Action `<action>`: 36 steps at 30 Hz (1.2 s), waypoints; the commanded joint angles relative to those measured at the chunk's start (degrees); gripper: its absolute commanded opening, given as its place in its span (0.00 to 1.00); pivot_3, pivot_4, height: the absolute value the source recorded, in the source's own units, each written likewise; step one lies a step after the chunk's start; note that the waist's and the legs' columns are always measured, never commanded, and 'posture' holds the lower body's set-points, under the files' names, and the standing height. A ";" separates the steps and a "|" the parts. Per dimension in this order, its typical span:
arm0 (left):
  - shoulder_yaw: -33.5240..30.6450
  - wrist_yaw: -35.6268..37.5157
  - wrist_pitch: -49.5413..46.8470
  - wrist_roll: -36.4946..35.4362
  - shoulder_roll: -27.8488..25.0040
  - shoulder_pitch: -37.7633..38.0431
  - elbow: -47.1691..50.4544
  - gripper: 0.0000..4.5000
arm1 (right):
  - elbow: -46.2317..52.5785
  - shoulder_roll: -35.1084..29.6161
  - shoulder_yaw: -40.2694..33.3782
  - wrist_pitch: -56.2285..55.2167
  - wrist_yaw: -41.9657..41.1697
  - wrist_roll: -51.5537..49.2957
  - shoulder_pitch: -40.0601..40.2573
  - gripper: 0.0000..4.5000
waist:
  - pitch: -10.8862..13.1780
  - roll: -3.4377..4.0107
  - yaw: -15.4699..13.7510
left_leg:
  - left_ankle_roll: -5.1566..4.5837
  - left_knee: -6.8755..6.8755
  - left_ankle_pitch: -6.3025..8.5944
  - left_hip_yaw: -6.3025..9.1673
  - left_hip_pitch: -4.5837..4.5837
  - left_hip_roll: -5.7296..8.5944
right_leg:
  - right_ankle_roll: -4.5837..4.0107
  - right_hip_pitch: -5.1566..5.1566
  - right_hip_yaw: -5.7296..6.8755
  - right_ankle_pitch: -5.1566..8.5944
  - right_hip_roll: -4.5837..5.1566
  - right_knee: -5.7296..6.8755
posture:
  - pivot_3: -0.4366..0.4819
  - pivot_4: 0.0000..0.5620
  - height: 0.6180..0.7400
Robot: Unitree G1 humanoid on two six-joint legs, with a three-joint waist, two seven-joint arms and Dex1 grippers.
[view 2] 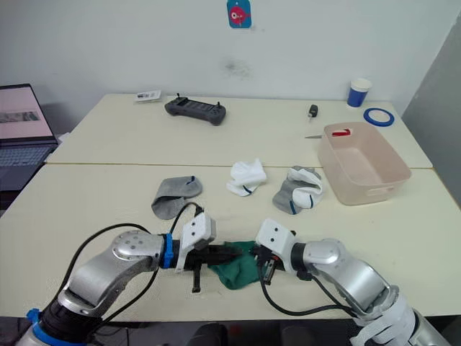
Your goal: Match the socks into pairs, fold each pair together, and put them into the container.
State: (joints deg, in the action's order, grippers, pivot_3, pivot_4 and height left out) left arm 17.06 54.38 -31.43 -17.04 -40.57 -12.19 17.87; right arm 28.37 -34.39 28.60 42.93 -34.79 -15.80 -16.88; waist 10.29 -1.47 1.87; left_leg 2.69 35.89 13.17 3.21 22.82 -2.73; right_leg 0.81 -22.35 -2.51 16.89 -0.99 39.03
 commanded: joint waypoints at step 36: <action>-5.36 3.33 8.29 -2.10 -2.26 4.26 7.75 0.00 | 5.14 -2.28 -10.63 -9.70 -8.90 -0.09 5.48 0.00 | 0.04 0.06 -0.06 | 0.00 0.07 0.00 -0.16 -0.09 0.04 | 0.07 0.08 0.03 -0.08 0.07 0.02 | 0.48 0.27 1.00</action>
State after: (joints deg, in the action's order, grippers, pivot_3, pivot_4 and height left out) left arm 12.79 58.47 -22.27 -18.66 -43.30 -7.00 23.82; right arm 33.03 -37.88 17.74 33.23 -45.08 -16.47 -10.42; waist 10.33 -1.41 1.81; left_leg 2.69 35.95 13.17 3.04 22.74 -2.68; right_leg 0.88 -22.26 -2.47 16.81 -0.92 39.04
